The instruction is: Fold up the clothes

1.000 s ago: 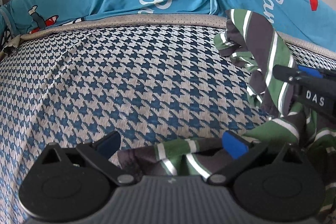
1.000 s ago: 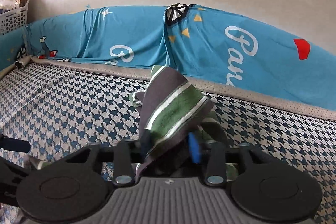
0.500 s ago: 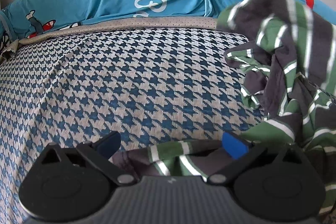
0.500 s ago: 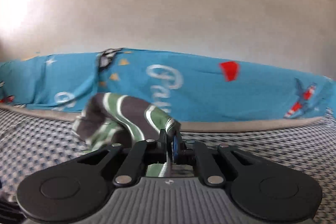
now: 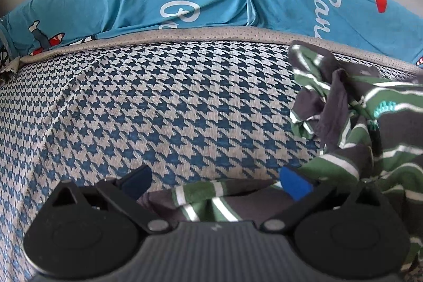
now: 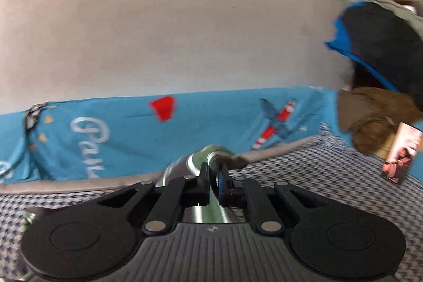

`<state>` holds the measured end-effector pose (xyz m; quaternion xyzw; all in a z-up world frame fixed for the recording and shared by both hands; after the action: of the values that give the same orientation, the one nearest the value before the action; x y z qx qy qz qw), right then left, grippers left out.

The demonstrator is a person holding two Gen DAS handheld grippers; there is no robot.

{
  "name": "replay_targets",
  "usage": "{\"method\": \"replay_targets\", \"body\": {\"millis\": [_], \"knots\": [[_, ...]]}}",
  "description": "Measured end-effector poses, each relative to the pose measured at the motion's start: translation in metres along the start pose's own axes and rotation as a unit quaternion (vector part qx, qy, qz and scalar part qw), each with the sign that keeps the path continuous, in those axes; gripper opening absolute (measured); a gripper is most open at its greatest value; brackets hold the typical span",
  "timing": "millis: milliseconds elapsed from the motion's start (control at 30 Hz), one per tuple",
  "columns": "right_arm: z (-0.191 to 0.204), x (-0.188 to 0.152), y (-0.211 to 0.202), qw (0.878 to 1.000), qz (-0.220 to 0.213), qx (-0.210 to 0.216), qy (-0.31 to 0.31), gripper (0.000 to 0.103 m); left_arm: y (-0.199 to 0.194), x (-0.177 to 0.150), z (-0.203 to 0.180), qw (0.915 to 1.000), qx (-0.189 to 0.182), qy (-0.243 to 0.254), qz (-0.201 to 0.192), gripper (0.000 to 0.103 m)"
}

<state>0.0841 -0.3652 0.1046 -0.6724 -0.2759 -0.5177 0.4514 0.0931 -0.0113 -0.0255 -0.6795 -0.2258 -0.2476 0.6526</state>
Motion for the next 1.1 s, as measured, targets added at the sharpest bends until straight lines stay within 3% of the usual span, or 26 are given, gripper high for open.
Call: {"method": "replay_targets", "body": {"millis": [67,100,167,333,533,667,800,900,1100], "knots": [[-0.015,0.0,0.001,0.999,0.008,-0.03,0.012,0.012,-0.005,-0.002,-0.001,1.0,0.0,0.002,-0.002,0.103],[-0.02,0.001,0.001,0.999,0.011,-0.038,0.016,0.024,-0.008,-0.005,0.0,1.0,-0.001,0.003,-0.002,0.103],[-0.024,0.001,0.0,0.999,0.014,-0.039,0.023,0.036,-0.007,-0.006,-0.002,1.0,-0.002,0.006,-0.002,0.103],[-0.004,-0.002,-0.001,0.999,0.027,0.032,0.018,0.039,-0.005,-0.01,-0.005,0.9999,-0.003,0.014,0.003,0.103],[0.05,-0.019,-0.009,0.988,0.058,0.14,-0.007,0.043,-0.003,-0.019,-0.011,0.9994,-0.01,0.029,0.016,0.103],[0.092,-0.033,-0.016,0.969,0.084,0.233,-0.025,0.044,-0.003,-0.028,-0.014,0.9986,-0.016,0.045,0.022,0.103],[0.135,-0.052,-0.023,0.939,0.125,0.317,-0.045,0.045,-0.004,-0.036,-0.016,0.9979,-0.023,0.052,0.031,0.103],[0.163,-0.07,-0.024,0.919,0.162,0.355,-0.058,0.046,-0.007,-0.04,-0.015,0.9978,-0.033,0.043,0.037,0.103],[0.193,-0.088,-0.021,0.91,0.186,0.365,-0.063,0.046,-0.011,-0.042,-0.011,0.9972,-0.044,0.048,0.037,0.103]]}}
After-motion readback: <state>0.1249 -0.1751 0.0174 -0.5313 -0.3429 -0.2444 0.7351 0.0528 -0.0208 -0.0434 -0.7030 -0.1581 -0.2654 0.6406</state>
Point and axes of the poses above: each gripper's, at about its wrist camera, not at the fingertips, and y roughly the way its jaws point, z to its left, x to its top, the point moved 6 cm from there along y, roughly the way its jaws point, and after that the axes turned 1 degree about -y, right-handed, at the moved point
